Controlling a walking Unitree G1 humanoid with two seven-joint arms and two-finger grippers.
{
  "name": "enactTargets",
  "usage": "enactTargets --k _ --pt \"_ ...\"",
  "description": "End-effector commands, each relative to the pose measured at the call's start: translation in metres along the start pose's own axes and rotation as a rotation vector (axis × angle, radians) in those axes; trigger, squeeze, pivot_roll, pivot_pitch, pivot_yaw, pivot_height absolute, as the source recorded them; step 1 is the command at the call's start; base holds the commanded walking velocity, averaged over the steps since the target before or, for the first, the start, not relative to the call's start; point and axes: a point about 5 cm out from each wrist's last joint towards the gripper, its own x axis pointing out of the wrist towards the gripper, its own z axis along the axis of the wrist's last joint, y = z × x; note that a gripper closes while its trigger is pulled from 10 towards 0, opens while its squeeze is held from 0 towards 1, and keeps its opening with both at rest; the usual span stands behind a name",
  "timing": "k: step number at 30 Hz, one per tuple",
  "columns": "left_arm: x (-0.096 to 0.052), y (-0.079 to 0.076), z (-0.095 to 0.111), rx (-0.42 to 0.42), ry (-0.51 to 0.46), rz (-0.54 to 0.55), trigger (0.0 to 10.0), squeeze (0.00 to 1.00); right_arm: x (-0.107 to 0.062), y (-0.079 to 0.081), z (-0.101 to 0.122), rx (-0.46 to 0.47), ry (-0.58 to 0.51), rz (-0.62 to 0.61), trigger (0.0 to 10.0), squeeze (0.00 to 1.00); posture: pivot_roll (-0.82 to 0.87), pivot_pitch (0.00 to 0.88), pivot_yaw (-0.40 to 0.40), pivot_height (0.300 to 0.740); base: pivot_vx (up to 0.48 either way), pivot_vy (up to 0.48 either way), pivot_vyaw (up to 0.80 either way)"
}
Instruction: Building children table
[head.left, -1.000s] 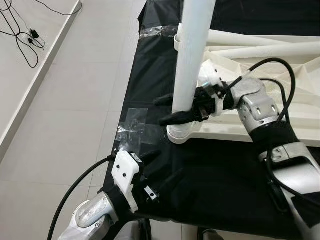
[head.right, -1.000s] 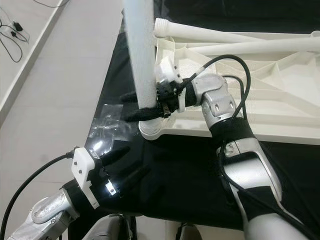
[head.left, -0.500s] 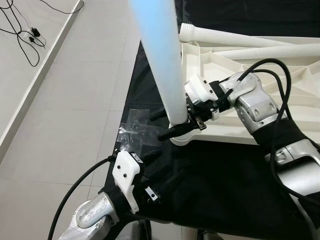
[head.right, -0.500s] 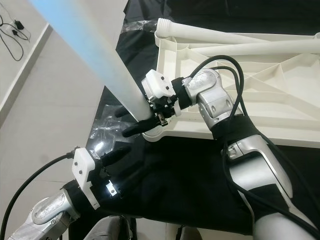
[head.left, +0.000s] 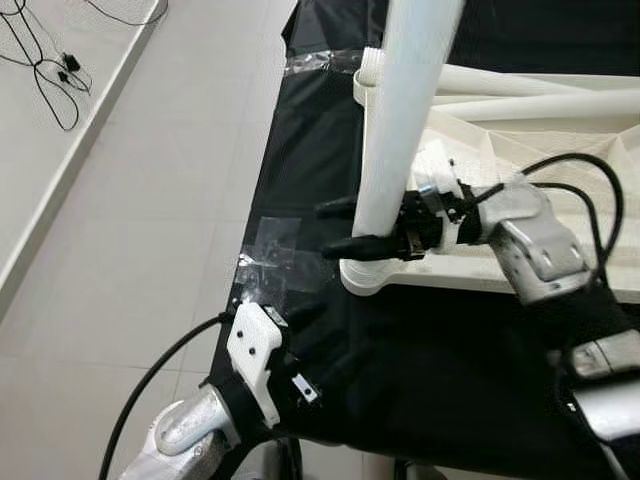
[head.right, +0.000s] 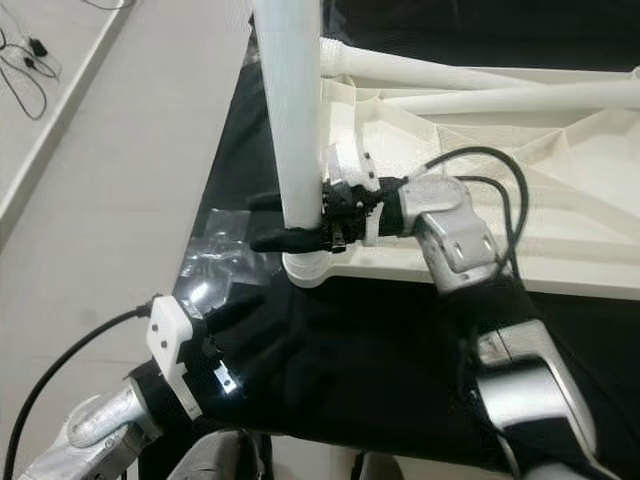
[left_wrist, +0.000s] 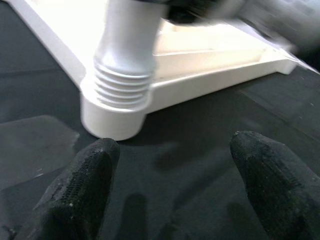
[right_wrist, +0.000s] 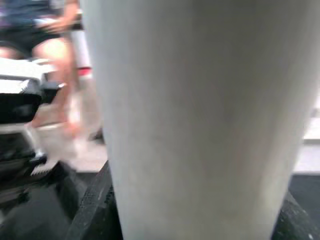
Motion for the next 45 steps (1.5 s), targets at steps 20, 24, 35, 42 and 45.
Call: enactTargets --k 20,24,35,42,45 --pt "0.007 0.016 -0.007 0.026 -0.007 0.003 10.0 0.0 0.005 0.054 -0.084 0.241 0.374 -0.993 10.0 0.0 0.03 0.274 0.053 0.74 0.0 0.0 0.0" --pt "0.01 0.021 0.0 0.043 -0.033 0.013 10.0 0.0 0.004 0.051 -0.079 0.226 0.375 -1.052 10.0 0.0 0.01 0.263 0.052 0.74 0.0 0.0 0.0" --pt "0.008 0.037 0.014 0.082 -0.061 0.014 10.0 0.0 0.004 0.041 -0.079 0.217 0.376 -1.128 10.0 0.0 0.03 0.241 0.074 0.74 0.0 0.0 0.0" --pt "0.01 0.04 0.021 0.085 -0.072 0.001 10.0 0.0 0.006 0.042 -0.078 0.228 0.373 -1.139 10.0 0.0 0.03 0.239 0.081 0.74 0.0 0.0 0.0" --pt "0.01 0.041 0.021 0.079 -0.074 -0.002 10.0 0.0 0.006 0.042 -0.079 0.231 0.372 -1.141 10.0 0.0 0.03 0.238 0.084 0.74 0.0 0.0 0.0"
